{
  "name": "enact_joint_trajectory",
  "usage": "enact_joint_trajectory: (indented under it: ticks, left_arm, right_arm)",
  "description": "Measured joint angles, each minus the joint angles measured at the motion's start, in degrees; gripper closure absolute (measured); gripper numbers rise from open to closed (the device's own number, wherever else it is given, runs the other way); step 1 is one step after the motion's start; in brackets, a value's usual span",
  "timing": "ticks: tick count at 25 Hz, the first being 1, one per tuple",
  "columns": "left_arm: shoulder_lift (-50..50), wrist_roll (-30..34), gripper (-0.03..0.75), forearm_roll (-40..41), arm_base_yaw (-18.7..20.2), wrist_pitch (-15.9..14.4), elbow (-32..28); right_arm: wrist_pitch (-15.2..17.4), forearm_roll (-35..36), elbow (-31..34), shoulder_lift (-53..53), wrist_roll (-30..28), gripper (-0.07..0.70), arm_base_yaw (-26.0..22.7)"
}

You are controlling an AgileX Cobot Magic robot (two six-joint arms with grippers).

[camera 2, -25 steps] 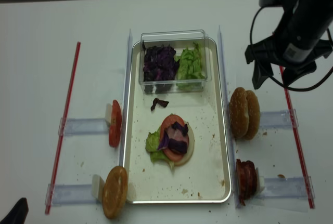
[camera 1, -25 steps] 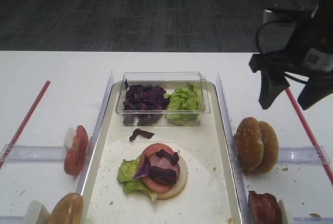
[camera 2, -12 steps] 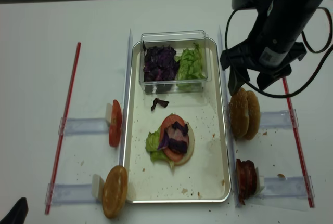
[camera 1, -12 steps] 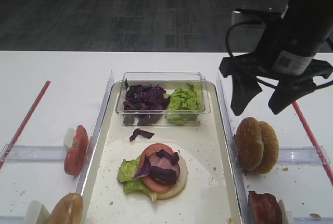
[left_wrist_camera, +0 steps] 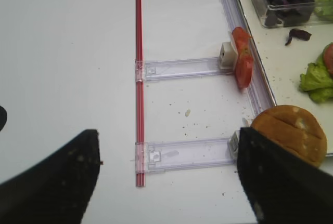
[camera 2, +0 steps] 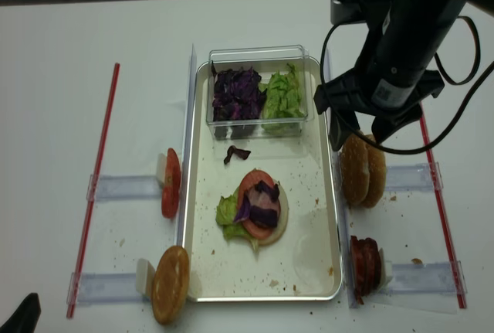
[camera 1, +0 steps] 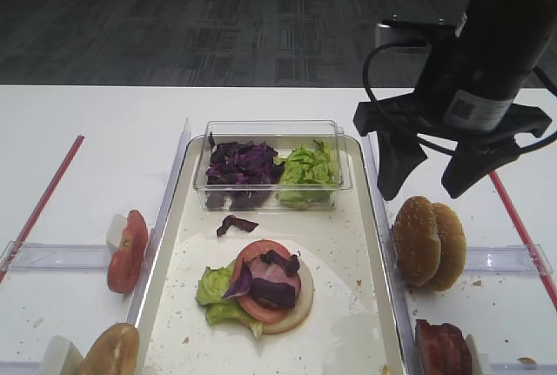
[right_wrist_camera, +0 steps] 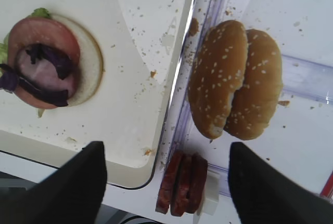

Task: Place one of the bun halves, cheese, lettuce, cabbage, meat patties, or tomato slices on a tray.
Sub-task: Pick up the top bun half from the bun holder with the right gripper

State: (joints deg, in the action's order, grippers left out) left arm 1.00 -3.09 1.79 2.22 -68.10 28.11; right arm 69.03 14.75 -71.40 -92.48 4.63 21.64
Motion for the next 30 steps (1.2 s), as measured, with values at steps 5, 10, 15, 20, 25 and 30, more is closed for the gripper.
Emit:
enact_joint_trajectory:
  ticks: [5, 10, 15, 20, 25, 30]
  left_arm:
    - [0.00, 0.00, 0.211, 0.00, 0.00, 0.00, 0.00]
    - [0.00, 0.00, 0.212, 0.00, 0.00, 0.00, 0.00]
    - [0.00, 0.00, 0.212, 0.00, 0.00, 0.00, 0.00]
    - [0.00, 0.00, 0.212, 0.00, 0.00, 0.00, 0.00]
    - [0.00, 0.00, 0.213, 0.00, 0.00, 0.00, 0.00]
    - [0.00, 0.00, 0.213, 0.00, 0.00, 0.00, 0.00]
  right_arm:
    - [0.26, -0.50, 0.00, -1.84, 1.05, 0.112, 0.00]
    - [0.35, -0.58, 0.00, -5.90, 1.68, 0.112, 0.00]
    - [-0.54, -0.58, 0.00, -7.21, 1.90, 0.118, 0.00]
    - [-1.02, -0.75, 0.00, -8.92, 2.06, 0.141, 0.00]
    - [-1.65, -1.32, 0.00, -10.09, 2.29, 0.144, 0.00]
    - [-2.98, -1.66, 0.00, -10.31, 2.29, 0.147, 0.00]
